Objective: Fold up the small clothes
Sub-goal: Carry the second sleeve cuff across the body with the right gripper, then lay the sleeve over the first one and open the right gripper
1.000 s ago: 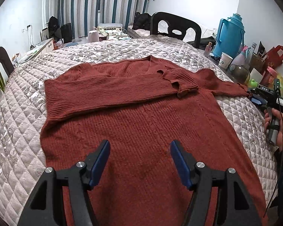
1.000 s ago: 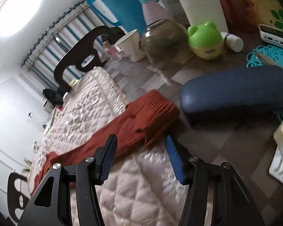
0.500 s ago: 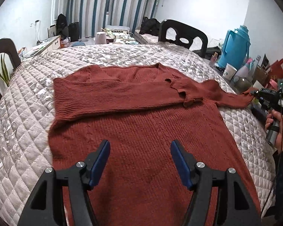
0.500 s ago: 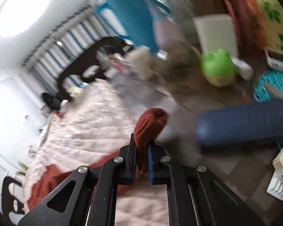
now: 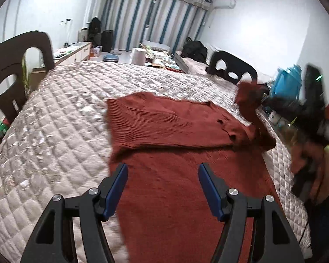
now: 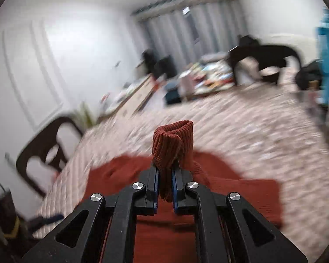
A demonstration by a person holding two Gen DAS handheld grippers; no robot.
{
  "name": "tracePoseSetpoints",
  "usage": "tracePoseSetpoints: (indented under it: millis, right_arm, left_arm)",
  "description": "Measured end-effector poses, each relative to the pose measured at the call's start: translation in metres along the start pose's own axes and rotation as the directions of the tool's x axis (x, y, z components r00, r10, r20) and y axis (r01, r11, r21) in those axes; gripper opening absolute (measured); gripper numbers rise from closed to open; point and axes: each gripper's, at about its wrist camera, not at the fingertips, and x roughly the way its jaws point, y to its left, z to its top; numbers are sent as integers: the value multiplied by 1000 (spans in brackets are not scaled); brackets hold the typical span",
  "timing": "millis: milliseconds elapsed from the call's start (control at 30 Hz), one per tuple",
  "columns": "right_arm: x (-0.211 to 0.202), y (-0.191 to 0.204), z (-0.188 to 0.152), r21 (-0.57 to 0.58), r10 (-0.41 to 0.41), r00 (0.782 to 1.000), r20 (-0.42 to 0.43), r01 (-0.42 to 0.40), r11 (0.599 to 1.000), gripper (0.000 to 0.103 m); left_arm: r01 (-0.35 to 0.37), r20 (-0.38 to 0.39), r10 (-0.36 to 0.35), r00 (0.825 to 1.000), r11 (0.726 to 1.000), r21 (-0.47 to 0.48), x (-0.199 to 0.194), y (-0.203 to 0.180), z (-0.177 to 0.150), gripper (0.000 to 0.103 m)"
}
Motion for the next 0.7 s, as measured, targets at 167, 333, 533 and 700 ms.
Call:
tracePoseSetpoints:
  millis: [167, 333, 533, 700]
  right_arm:
    - [72, 22, -42, -17, 110, 960, -258, -119, 993, 20]
    - [38, 25, -57, -18, 188, 956, -227, -197, 980, 40]
    - [-10, 3, -55, -5, 153, 976, -157, -156, 988, 40]
    - [-25, -23, -58, 36, 105, 986, -133, -101, 994, 40]
  left_arm:
    - [-3, -7, 3, 1000, 998, -63, -1, 22, 3, 72]
    - [50, -21, -52, 998, 995, -80, 11, 23, 13, 74]
    - [157, -84, -164, 983, 984, -82, 52, -5, 38, 75]
    - [206, -187, -224, 956, 972, -115, 108, -27, 54, 75]
